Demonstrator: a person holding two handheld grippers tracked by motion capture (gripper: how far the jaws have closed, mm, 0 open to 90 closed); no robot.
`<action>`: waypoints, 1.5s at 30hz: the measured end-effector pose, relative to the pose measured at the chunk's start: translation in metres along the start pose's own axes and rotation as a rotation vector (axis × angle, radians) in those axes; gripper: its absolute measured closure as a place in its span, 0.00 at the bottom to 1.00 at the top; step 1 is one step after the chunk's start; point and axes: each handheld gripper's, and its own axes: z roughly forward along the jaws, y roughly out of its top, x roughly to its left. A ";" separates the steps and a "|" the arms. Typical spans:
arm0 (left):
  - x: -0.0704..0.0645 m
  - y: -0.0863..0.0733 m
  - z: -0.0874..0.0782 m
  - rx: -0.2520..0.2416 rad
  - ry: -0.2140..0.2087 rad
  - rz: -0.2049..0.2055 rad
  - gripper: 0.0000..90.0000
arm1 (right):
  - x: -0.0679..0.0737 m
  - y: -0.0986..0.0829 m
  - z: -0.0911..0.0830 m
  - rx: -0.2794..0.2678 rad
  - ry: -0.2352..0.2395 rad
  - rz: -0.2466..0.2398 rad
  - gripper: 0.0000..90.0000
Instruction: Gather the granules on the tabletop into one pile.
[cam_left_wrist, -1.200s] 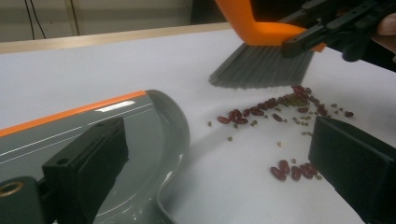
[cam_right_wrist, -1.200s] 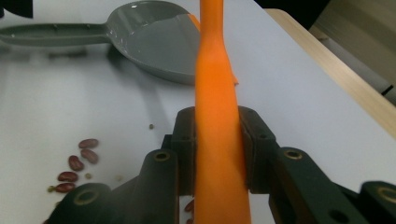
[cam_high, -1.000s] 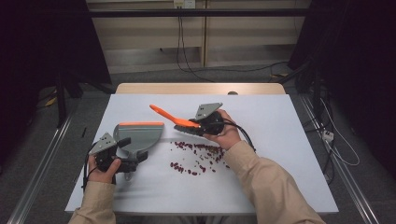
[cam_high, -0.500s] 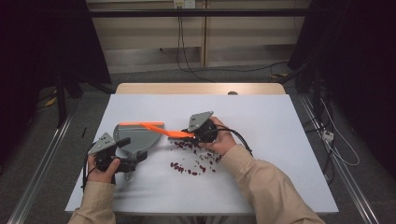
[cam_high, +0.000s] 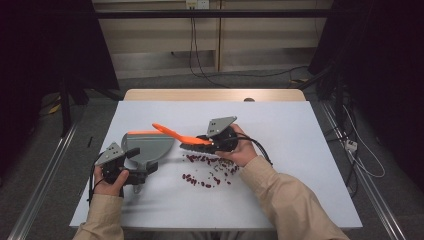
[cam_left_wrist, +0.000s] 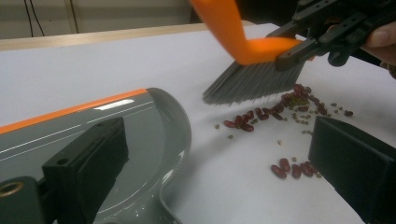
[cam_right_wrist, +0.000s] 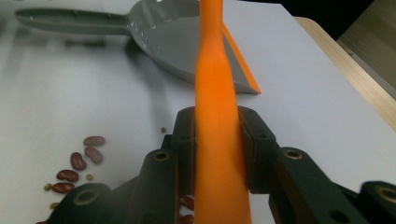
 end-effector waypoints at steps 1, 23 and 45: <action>0.000 0.000 0.000 0.000 0.003 0.000 0.05 | -0.001 0.001 -0.003 -0.006 -0.001 0.011 0.79; -0.002 0.000 0.001 -0.001 0.003 0.000 0.05 | 0.028 0.002 -0.033 -0.056 0.079 0.115 0.79; 0.000 0.000 0.001 0.001 0.002 -0.004 0.05 | 0.076 0.009 -0.017 -0.098 0.222 0.127 0.79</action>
